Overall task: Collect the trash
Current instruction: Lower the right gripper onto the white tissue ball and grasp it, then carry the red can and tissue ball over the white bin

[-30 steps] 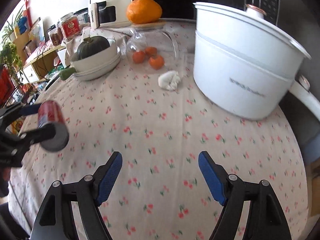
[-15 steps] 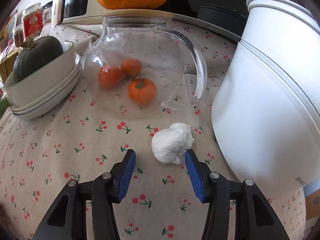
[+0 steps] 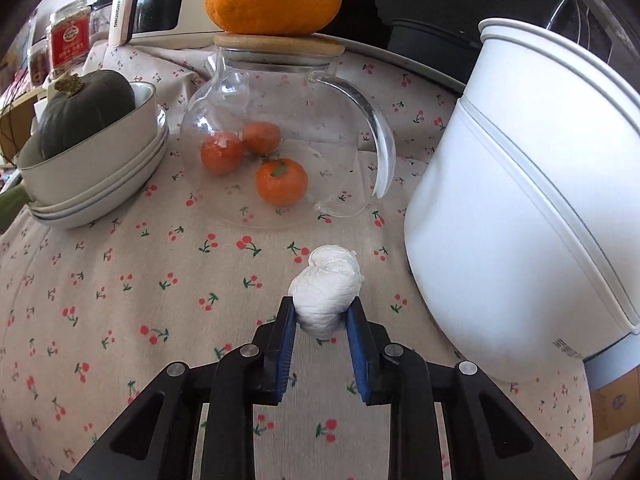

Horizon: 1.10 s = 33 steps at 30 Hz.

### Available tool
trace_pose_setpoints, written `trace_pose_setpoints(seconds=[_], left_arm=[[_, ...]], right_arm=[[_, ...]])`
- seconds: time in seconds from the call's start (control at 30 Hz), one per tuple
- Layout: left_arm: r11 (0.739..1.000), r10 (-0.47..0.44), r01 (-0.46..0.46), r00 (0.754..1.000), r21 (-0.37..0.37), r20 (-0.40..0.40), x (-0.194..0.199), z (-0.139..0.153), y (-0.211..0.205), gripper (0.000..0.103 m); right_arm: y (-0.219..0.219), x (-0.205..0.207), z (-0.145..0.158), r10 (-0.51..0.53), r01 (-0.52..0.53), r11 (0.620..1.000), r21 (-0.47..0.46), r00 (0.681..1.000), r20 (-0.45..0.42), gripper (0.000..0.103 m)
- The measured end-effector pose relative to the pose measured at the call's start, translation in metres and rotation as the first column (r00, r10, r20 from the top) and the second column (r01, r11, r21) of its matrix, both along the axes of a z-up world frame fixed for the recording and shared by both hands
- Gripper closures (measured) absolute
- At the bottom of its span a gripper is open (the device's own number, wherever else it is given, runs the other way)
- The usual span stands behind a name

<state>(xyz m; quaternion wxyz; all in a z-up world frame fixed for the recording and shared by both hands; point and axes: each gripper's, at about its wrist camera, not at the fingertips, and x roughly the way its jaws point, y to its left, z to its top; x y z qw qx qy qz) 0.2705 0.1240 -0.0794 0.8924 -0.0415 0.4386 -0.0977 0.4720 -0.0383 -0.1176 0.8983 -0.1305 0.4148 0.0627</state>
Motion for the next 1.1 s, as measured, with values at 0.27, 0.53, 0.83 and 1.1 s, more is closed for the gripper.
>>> trace_pose_setpoints(seconds=[0.27, 0.53, 0.83, 1.1], left_arm=[[1.000, -0.008, 0.007, 0.999, 0.017, 0.039, -0.031, 0.027, -0.023, 0.014], [0.999, -0.037, 0.037, 0.995, 0.003, 0.090, -0.089, 0.060, -0.057, 0.014], [0.995, -0.100, 0.100, 0.987, 0.011, 0.129, -0.148, 0.072, -0.097, 0.014], [0.987, -0.162, 0.160, 0.977, 0.028, 0.135, -0.186, 0.066, -0.138, 0.014]], right_arm=[[-0.038, -0.087, 0.051, 0.048, -0.047, 0.999, -0.013, 0.999, 0.007, 0.077], [-0.086, -0.190, 0.080, 0.034, -0.034, 0.999, 0.001, 0.999, 0.000, 0.077], [-0.134, -0.288, 0.101, 0.000, 0.000, 1.000, 0.018, 1.000, 0.027, 0.077], [-0.178, -0.347, 0.110, -0.045, 0.043, 0.998, 0.044, 0.998, 0.051, 0.077]])
